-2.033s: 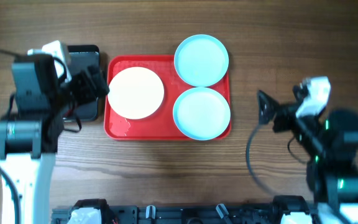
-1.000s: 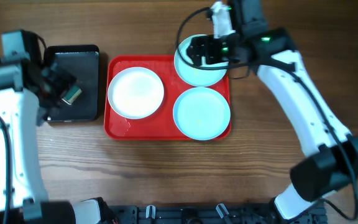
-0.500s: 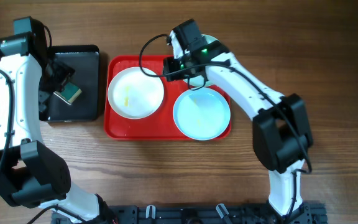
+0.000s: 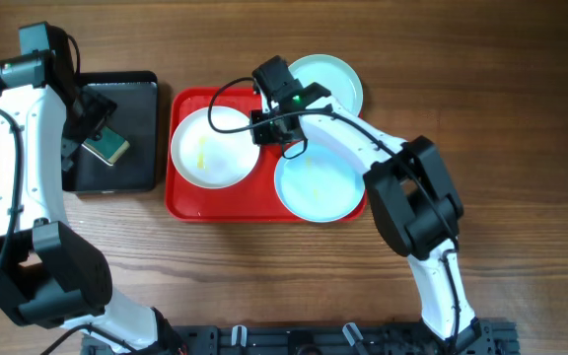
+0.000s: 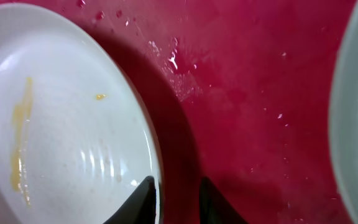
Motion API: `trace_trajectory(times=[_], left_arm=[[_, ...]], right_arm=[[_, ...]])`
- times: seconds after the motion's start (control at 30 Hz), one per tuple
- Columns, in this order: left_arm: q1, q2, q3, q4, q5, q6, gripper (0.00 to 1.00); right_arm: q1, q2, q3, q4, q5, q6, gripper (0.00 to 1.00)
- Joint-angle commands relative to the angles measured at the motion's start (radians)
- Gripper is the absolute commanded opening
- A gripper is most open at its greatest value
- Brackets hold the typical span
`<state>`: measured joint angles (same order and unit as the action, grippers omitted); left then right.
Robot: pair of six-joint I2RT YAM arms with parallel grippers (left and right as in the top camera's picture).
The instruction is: Clean dirty plates on tray and stack at the side
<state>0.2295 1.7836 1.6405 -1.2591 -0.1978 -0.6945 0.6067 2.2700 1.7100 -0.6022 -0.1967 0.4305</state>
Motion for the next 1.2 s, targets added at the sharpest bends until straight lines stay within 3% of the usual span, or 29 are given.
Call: trace_trajectory(times=[0.0,0.17,0.4,0.6,0.93,1.07,1.17], left_arm=[[0.006,0.031,0.012,0.019,-0.021,-0.025,0.91],[0.006,0.087,0.011,0.053,-0.024,-0.058,0.85],[0.006,0.194,0.011,0.138,-0.025,-0.099,0.84],[0.003,0.289,0.011,0.254,-0.031,0.067,0.89],[0.008,0.405,0.011,0.352,-0.050,0.093,0.89],[0.010,0.407,0.011,0.360,-0.053,0.093,0.79],[0.011,0.407,0.011,0.361,-0.067,0.094,0.58]], right_arm=[[0.015,0.029,0.016,0.011,0.018,0.023,0.24],[0.015,0.032,0.016,0.010,0.026,0.041,0.15],[0.015,0.032,0.016,0.006,0.026,0.040,0.15],[0.015,0.032,0.016,0.006,0.026,0.040,0.15],[0.015,0.032,0.016,0.006,0.026,0.040,0.15],[0.015,0.032,0.016,0.006,0.026,0.040,0.15],[0.015,0.032,0.016,0.006,0.026,0.040,0.15]])
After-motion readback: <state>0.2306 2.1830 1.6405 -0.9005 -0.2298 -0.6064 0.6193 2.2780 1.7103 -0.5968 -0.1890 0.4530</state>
